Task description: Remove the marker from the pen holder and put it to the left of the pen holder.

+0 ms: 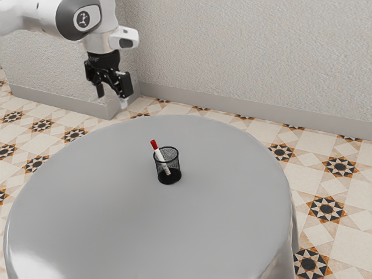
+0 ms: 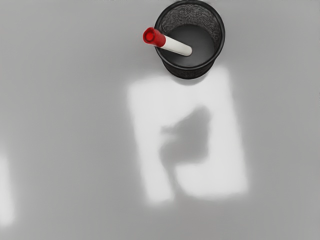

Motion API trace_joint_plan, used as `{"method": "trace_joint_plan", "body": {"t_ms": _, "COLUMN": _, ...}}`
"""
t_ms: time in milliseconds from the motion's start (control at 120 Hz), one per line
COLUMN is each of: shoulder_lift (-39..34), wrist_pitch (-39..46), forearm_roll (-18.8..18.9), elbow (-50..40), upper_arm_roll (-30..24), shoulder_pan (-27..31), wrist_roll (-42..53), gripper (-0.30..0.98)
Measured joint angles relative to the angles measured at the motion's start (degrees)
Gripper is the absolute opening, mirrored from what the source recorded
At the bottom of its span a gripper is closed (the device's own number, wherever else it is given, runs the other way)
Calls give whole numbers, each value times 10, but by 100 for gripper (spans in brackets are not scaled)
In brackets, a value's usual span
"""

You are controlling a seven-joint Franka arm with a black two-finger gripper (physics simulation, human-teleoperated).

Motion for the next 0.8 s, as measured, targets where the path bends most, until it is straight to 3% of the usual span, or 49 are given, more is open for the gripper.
{"method": "trace_joint_plan", "body": {"t_ms": 342, "shoulder_lift": 2, "wrist_pitch": 9, "forearm_roll": 4, "elbow": 0, "upper_arm_roll": 3, "shoulder_pan": -7, "wrist_roll": 29, "gripper": 69}}
{"method": "trace_joint_plan", "body": {"t_ms": 575, "shoulder_lift": 6, "wrist_pitch": 70, "forearm_roll": 5, "elbow": -69, "upper_arm_roll": 23, "shoulder_pan": 19, "wrist_roll": 229, "gripper": 69}}
{"method": "trace_joint_plan", "body": {"t_ms": 800, "shoulder_lift": 46, "wrist_pitch": 177, "forearm_roll": -22, "elbow": -104, "upper_arm_roll": 25, "shoulder_pan": 13, "wrist_roll": 408, "gripper": 69}}
